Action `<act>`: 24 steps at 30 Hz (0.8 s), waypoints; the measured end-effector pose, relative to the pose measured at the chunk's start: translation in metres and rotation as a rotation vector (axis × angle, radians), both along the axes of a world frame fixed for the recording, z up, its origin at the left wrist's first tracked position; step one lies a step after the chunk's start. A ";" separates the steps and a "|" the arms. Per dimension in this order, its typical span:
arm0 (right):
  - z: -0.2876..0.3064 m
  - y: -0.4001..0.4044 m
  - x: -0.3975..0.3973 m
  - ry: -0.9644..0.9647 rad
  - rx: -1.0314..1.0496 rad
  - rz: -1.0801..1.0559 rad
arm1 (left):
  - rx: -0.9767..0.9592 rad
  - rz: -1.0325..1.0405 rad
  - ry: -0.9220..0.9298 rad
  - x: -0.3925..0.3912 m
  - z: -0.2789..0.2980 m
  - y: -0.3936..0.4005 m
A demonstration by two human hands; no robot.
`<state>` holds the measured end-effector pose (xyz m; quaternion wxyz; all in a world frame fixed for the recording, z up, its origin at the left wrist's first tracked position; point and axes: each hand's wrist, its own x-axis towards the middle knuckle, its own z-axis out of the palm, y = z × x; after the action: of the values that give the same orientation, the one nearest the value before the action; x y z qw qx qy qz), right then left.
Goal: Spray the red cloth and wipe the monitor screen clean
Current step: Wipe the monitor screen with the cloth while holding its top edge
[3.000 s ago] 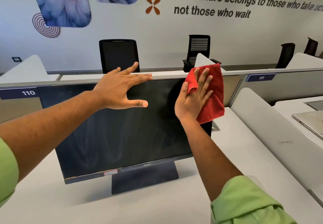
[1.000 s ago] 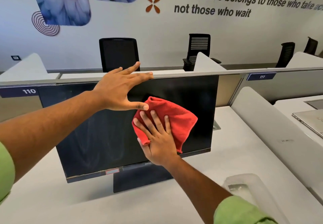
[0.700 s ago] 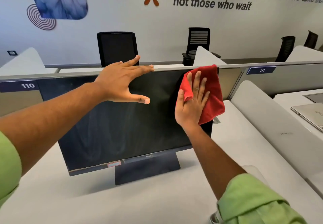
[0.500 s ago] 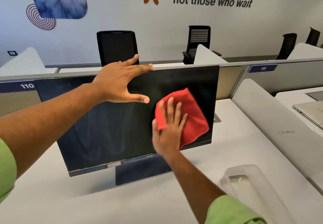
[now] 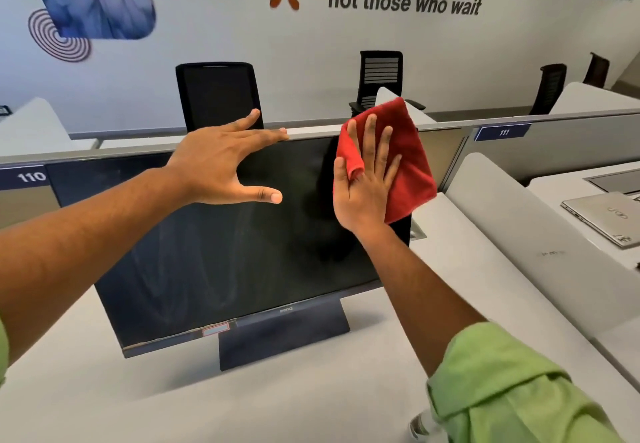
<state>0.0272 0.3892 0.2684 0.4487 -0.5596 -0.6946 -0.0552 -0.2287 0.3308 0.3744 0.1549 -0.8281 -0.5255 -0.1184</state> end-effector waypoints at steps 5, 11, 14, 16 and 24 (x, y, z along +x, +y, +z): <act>-0.031 -0.017 -0.007 0.140 -0.038 -0.061 | 0.015 -0.003 0.022 -0.001 -0.002 0.003; -0.112 -0.080 -0.020 0.228 -0.139 -0.079 | 0.074 -0.053 0.029 -0.003 -0.003 0.002; -0.119 -0.095 -0.017 0.235 -0.125 -0.058 | -0.049 -0.067 0.108 -0.009 0.004 -0.004; -0.116 -0.100 -0.016 0.235 -0.137 -0.045 | -0.099 -0.074 0.155 -0.016 0.008 -0.012; -0.102 -0.107 -0.011 0.211 -0.235 -0.006 | -0.018 0.180 -0.026 -0.111 -0.013 -0.097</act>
<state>0.0161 0.2822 0.1659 0.4505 -0.6129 -0.6437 0.0841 -0.3398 0.2335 0.3617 0.1507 -0.7774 -0.6006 -0.1100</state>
